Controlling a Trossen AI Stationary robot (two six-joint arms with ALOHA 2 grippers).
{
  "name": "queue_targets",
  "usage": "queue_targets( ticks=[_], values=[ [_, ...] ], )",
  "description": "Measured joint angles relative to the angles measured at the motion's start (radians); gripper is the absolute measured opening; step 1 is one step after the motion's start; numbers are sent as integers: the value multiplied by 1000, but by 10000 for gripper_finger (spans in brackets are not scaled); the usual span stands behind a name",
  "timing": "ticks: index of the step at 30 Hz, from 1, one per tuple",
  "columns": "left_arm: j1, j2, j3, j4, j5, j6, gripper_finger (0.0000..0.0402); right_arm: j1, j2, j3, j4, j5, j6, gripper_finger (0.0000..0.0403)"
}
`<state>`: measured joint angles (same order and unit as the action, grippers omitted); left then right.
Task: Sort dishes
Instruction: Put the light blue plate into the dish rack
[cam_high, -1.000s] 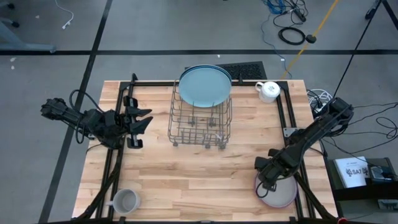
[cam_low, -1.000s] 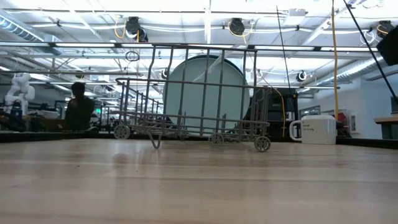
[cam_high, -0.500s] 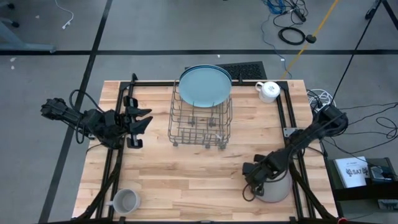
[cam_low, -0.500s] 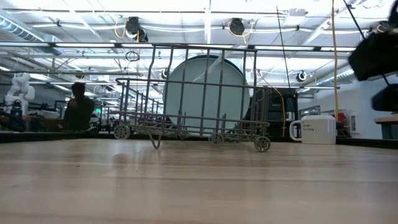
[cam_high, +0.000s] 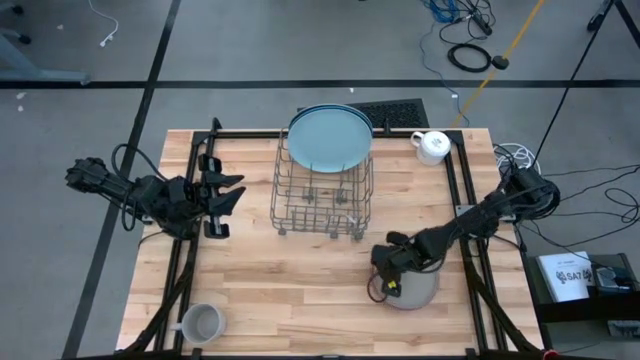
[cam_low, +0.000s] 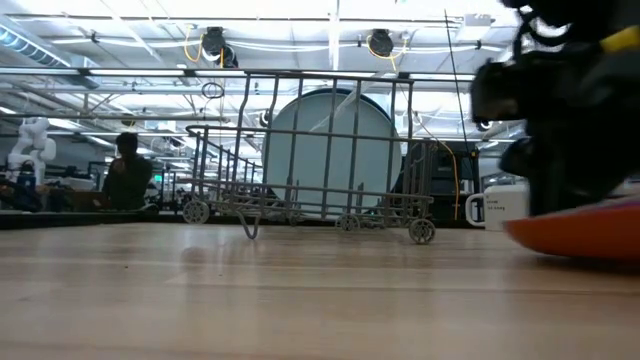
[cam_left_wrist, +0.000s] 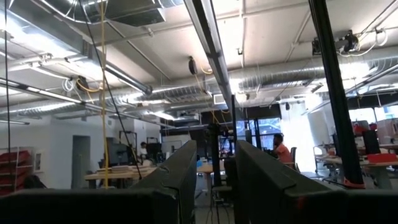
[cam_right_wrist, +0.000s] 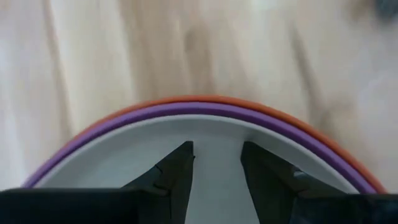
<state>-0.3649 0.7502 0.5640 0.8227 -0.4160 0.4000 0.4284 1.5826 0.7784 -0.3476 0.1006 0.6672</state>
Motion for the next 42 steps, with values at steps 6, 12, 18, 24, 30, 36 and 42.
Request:
queue_targets(
  ticks=[6, 12, 18, 24, 30, 36, 42],
  values=[
    [0, 0, 0, 1, 0, 0, 114, -63, 17, 0, 38, 5, -85, 134],
    [0, 0, 0, 1, 0, 0, 114, -57, -17, 40, -4, -89, -125, 134],
    [0, 0, 0, 0, 0, 0, 114, -36, -22, 225, -380, -54, -140, 134],
    [0, 0, 0, -1, 0, 0, 114, -33, -25, 337, -743, 69, -77, 134],
    [0, 0, 0, -7, 0, 0, 114, -31, -24, 235, -751, 57, -16, 134],
    [0, 0, 0, -20, 0, 1, 114, -35, -24, 179, -725, 140, 19, 134],
    [0, 0, 0, -20, 0, 3, 114, -53, -24, 119, -615, 56, -2, 134]
  ],
)
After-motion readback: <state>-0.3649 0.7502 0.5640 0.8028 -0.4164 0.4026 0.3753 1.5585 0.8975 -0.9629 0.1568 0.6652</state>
